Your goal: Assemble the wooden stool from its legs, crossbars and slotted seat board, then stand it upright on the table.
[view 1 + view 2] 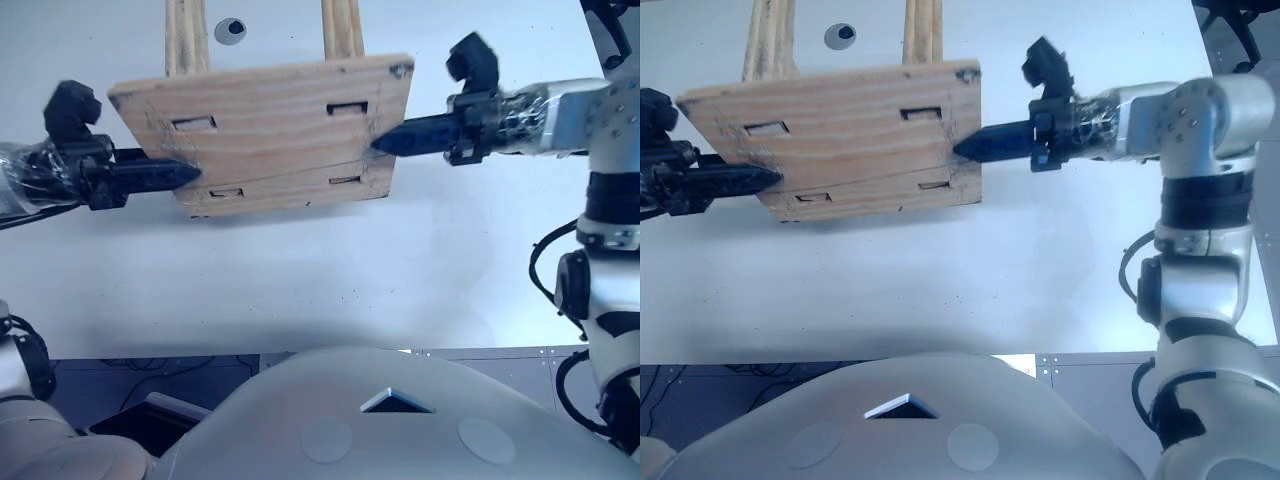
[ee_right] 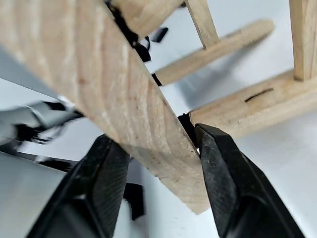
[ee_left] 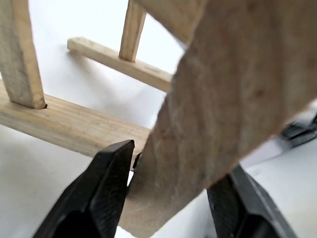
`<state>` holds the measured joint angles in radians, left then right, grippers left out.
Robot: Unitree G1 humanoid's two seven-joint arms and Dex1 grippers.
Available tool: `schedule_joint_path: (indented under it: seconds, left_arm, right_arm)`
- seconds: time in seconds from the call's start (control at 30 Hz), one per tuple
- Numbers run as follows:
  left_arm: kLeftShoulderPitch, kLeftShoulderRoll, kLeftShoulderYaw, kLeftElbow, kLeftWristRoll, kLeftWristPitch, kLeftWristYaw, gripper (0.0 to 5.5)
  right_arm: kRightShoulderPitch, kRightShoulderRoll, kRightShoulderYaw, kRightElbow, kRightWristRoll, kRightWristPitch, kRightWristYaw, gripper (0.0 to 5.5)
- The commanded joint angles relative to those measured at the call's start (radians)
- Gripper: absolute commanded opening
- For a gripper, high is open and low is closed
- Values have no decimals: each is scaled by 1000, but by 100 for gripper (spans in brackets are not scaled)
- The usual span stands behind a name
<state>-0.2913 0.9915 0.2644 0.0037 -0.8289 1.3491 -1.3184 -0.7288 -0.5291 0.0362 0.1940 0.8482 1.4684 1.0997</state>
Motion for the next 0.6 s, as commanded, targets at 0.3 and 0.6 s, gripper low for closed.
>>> schedule_joint_path:
  seconds: [0.3,0.6]
  left_arm:
    - [-592,-300,267,636,-3,229,762,191]
    - [-678,-428,446,847,20,-68,1018,281]
  right_arm:
    - [-451,218,-321,893,22,-16,-335,138]
    - [-468,272,-481,1082,-41,-346,-548,242]
